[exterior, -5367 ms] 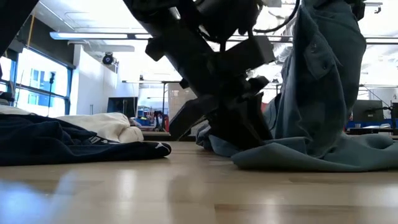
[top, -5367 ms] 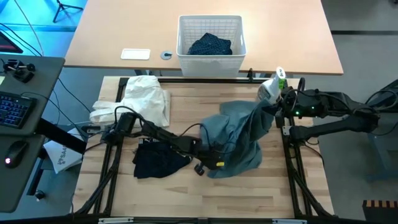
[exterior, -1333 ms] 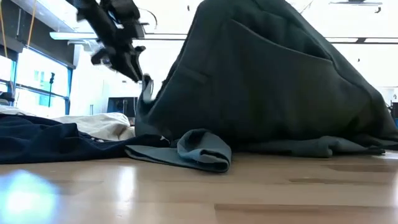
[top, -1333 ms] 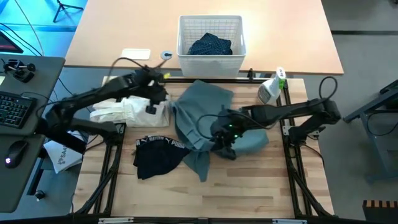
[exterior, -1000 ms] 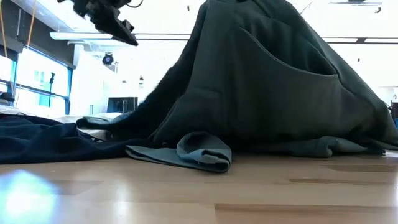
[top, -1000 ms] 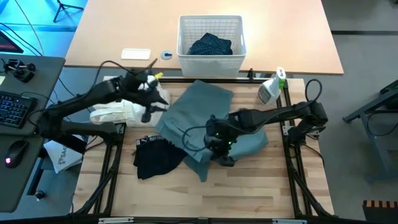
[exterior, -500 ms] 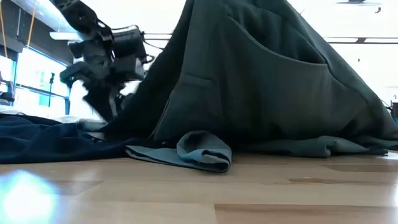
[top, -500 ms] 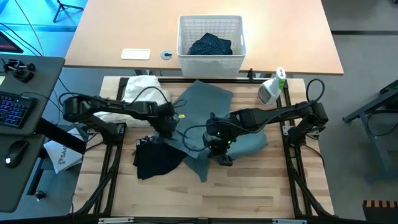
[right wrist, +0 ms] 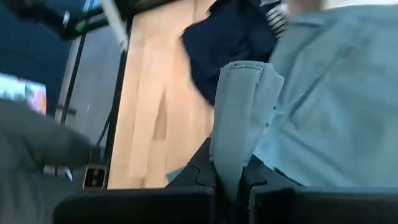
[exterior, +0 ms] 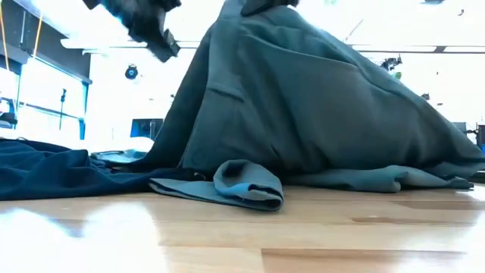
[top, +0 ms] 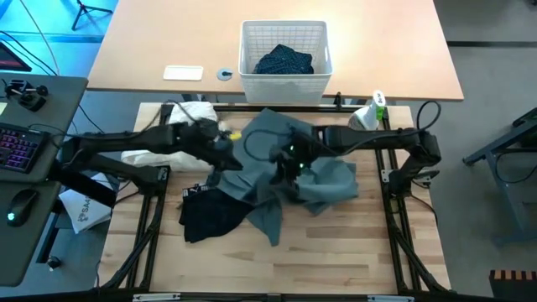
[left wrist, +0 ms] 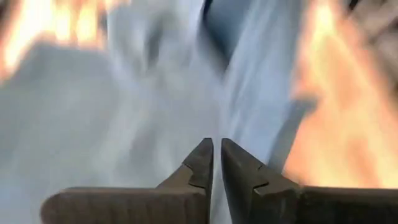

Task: Fold Laundry from Bin
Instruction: Fold the green pants

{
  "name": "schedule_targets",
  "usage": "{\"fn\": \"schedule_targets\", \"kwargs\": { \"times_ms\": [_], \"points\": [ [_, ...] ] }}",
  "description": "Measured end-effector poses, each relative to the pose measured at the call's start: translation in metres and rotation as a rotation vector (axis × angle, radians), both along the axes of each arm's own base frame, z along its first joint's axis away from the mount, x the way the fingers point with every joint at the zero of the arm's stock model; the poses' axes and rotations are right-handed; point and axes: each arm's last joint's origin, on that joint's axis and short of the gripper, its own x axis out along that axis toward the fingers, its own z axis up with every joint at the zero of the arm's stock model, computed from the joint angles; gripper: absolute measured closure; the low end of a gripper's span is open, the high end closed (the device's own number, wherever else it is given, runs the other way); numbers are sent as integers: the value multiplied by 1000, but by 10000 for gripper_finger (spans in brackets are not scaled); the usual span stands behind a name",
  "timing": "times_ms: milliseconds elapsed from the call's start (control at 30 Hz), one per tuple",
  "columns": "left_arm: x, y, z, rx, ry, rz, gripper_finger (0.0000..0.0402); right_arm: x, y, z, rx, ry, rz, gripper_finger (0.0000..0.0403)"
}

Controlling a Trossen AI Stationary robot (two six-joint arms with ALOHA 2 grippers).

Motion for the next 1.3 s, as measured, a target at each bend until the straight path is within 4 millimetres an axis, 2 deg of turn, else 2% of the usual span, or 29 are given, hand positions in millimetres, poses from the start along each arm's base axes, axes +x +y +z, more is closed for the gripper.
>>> {"fn": "schedule_targets", "kwargs": {
  "times_ms": [133,233,333,433,633,767,833,933,1033,1100,1200,1300],
  "points": [
    [1,-3,35,-90,-308,-3,339,-3,-16,11,11,-56,-56,402],
    [7,-1,48,-135,-447,41,293,-4,-22,16,6,-86,-73,402],
    [17,1,49,-154,-505,52,245,-3,-26,19,3,-115,-81,402],
    [29,2,42,-195,-497,66,209,-3,-27,20,4,-127,-89,402],
    [45,-7,25,-224,-435,17,190,-3,-27,20,21,-118,-110,402],
    [51,-15,20,-155,-436,-9,201,-3,-27,20,21,-118,-110,402],
    [52,-18,20,-123,-436,-32,220,-2,-27,20,22,-122,-111,402],
    [52,-21,20,-89,-447,-62,274,-2,-26,20,28,-125,-101,402],
    [52,-22,21,-74,-453,-73,350,-2,-26,21,30,-130,-96,400],
    [50,-22,24,-75,-450,-73,386,-1,-26,21,27,-143,-89,388],
    [46,-23,43,-58,-423,-66,390,-10,-31,30,23,-154,-109,346],
    [31,-23,84,35,-406,-69,397,-34,-43,48,36,-149,-177,298]
  ]
}}
